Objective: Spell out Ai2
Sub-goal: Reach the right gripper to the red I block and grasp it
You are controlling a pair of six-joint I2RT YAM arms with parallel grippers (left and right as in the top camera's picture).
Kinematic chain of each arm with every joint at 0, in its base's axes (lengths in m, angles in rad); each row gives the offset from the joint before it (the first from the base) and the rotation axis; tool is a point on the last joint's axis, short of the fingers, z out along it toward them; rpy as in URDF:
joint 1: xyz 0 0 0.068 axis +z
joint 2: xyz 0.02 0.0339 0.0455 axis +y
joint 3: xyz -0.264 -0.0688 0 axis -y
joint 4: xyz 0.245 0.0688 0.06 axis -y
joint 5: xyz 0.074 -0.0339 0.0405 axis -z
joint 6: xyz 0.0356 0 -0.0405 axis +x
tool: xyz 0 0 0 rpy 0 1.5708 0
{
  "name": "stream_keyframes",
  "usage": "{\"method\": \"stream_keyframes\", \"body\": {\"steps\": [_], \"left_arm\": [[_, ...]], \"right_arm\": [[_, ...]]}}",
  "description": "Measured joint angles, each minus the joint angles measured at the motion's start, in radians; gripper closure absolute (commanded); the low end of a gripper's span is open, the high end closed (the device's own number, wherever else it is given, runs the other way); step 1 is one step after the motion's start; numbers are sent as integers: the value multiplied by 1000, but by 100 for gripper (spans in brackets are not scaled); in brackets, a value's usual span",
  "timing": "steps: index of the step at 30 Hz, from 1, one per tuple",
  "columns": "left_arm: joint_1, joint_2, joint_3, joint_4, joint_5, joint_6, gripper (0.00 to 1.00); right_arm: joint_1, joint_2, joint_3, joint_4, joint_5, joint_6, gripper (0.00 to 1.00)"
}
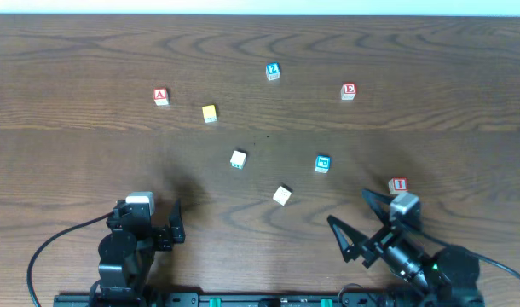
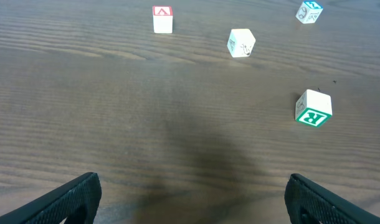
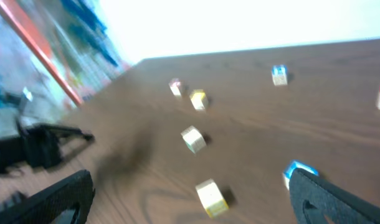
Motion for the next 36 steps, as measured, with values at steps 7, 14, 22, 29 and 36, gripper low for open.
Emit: {"method": "stream_keyframes", "body": {"steps": [7,14,22,29,36], "left_arm": [[0,-1,0,-1,0,0,5],[0,-1,0,0,0,0,5],[0,-1,0,0,0,0,4],[0,-1,0,0,0,0,5],[0,-1,0,0,0,0,4]], "right_arm": [[0,0,-6,570,-26,357,1],[0,-8,11,671,29,462,1],[-2,164,27,192,300,566,0],[-45,538,272,-115,456,571,1],[-106,941,566,-436,544,410,8]]}}
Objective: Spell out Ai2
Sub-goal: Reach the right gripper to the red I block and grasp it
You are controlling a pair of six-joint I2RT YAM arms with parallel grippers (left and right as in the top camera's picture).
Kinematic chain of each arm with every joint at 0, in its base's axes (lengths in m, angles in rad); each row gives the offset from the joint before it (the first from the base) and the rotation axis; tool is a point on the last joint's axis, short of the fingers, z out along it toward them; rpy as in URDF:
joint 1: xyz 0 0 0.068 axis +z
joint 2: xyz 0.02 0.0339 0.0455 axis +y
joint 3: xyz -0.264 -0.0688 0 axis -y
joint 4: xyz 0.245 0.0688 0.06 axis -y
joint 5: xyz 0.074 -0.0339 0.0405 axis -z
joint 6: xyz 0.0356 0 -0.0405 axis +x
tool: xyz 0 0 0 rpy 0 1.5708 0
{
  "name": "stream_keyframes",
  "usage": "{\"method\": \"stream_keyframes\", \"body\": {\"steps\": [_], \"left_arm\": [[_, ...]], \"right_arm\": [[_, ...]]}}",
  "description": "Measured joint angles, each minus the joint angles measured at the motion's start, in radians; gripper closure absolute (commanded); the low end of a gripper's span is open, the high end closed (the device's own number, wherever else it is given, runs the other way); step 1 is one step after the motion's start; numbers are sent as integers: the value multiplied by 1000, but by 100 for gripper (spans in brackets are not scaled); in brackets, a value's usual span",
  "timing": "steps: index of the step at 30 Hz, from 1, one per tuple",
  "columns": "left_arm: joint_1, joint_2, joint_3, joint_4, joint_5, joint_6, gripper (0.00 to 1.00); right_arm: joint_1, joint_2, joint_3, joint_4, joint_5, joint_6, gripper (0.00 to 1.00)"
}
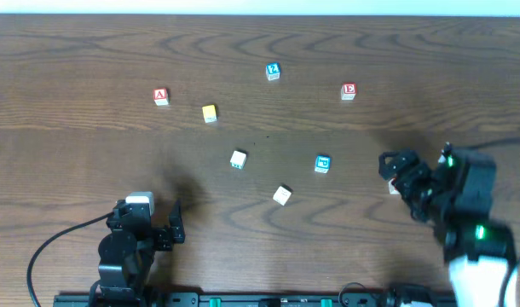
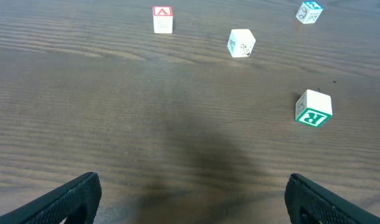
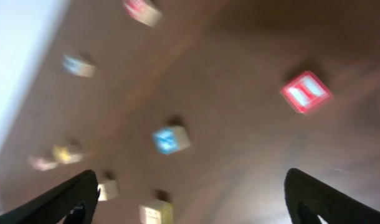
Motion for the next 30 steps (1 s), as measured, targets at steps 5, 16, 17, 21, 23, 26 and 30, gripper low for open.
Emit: {"method": "stream_keyframes", "body": {"steps": [5,16,17,21,23,26,30], "left_arm": [[0,-1,0,0,0,0,5],[0,-1,0,0,0,0,4],[0,-1,0,0,0,0,4],[0,-1,0,0,0,0,5],[0,-1,0,0,0,0,5],[0,-1,0,0,0,0,5],[0,-1,0,0,0,0,4]], "right_arm": [[-1,298,185,-169,84,-165,9],[-1,676,286,-240,264,-413,10],[-1,689,286,-239,270,-443,11],[-1,720,286,-221,289,-574,7],[-1,731,286,-201,293,-638,9],[-1,744,286,-179,295,-705,11],[-3,770,287,-161,297,-759,16]]}}
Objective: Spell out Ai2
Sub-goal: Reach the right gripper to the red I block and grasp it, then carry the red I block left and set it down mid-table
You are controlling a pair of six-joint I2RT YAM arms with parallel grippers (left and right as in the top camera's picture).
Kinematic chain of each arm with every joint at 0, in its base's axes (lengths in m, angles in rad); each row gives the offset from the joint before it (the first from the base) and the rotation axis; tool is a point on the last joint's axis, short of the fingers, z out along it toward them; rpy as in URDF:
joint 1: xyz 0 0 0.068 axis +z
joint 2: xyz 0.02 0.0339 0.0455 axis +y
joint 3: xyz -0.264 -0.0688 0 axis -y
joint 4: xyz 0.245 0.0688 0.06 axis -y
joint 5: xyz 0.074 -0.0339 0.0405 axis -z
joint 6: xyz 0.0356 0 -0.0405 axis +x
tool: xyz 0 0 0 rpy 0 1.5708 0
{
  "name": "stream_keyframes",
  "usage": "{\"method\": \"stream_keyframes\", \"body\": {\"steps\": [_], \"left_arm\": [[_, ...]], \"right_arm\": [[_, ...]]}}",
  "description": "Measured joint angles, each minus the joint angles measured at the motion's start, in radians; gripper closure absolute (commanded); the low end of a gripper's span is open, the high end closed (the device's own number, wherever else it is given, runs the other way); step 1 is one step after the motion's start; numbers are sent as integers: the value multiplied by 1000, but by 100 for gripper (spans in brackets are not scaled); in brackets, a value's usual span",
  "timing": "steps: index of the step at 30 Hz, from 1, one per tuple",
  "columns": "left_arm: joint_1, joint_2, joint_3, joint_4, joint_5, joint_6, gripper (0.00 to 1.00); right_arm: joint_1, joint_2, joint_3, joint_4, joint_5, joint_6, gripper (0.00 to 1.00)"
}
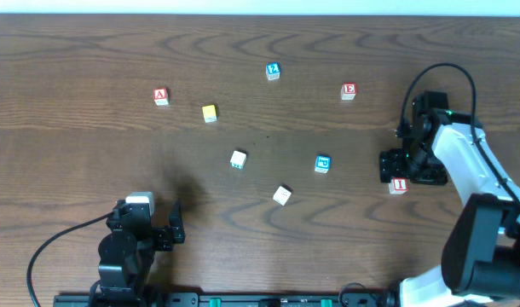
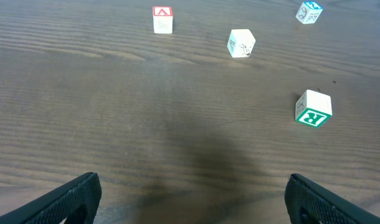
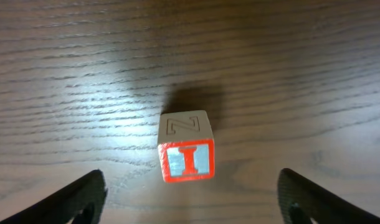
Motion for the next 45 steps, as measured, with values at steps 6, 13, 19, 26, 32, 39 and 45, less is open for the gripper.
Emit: {"method": "stream_keyframes", "body": {"steps": [6,13,19,26,32,39,45], "left_arm": [[0,0,0,0,0,0,5],[0,0,0,0,0,0,5],[0,0,0,0,0,0,5],[0,0,0,0,0,0,4],[0,0,0,0,0,0,5],[0,0,0,0,0,0,4],[0,0,0,0,0,0,5]], "right_arm": [[-2,89,0,5,-5,-30,26],[-2,146,0,4,-32,-42,47],[-2,146,0,0,-40,-43,73],[-2,146,2,0,-51,-37,87],[-2,146,4,20,-85,10,96],[8,149,99,69,-222,95,99],[133,150,352,81,-278,185,99]]}}
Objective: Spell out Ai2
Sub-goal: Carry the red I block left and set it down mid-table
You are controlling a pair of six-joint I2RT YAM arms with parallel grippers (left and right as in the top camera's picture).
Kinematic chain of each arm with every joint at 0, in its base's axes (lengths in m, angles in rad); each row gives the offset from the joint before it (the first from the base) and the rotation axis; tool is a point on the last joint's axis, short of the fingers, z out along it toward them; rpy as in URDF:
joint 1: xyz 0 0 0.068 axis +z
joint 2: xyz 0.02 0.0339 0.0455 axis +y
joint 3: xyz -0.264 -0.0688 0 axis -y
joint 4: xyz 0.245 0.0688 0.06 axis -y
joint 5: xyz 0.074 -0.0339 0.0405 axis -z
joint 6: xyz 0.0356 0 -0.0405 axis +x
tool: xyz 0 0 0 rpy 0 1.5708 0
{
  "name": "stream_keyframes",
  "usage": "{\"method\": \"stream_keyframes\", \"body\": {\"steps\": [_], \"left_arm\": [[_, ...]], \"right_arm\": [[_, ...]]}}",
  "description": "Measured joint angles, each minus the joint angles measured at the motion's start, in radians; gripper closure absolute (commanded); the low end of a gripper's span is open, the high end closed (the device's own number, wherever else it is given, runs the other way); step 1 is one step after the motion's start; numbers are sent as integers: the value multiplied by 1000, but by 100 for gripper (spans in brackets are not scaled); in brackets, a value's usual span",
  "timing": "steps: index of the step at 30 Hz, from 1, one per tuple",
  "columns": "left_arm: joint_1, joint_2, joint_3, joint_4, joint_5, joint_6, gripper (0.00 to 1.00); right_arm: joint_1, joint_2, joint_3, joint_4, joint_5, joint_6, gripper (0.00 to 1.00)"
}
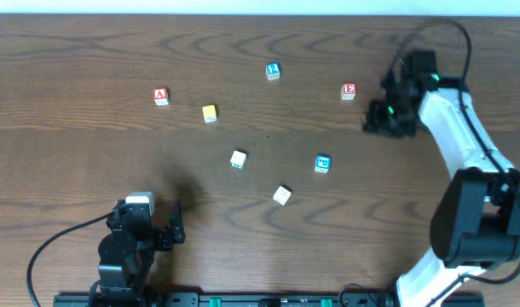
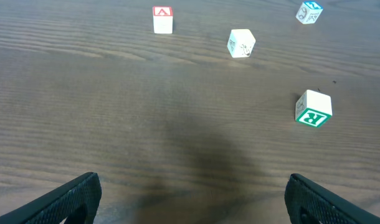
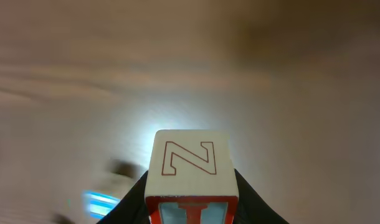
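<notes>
The red I block, with an N on its upper face, is clamped in my right gripper, which is shut on it. In the overhead view that gripper hangs at the far right, just right of the red E block, and hides the I block. The red A block lies at the far left. A blue block sits at the back middle; its character is too small to read. My left gripper rests open at the near left, its fingers apart over bare wood.
Scattered on the wooden table are a yellow block, a green R block, another blue block and a white block. The right arm's cable arcs over the back right corner.
My right gripper was open over the I block lying on the table at the right. Now it is shut on the block, off the table and farther back beside the E block. The left arm is unchanged.
My right arm was folded at the near right with the I block on the table beside it. Then it was stretched out toward that block, then open directly over it. Now it holds the block near the E block. The left arm stayed parked throughout.
</notes>
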Motion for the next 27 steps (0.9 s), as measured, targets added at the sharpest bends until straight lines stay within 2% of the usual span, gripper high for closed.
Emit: {"method": "stream_keyframes", "body": {"steps": [7,12,18,27], "left_arm": [[0,0,0,0,0,0,5],[0,0,0,0,0,0,5],[0,0,0,0,0,0,4],[0,0,0,0,0,0,5]], "right_arm": [[323,35,252,7,67,161,98],[487,195,377,-35,80,286,98],[516,341,388,-61,94,392,98],[543,344,393,-59,165,463,99]]}}
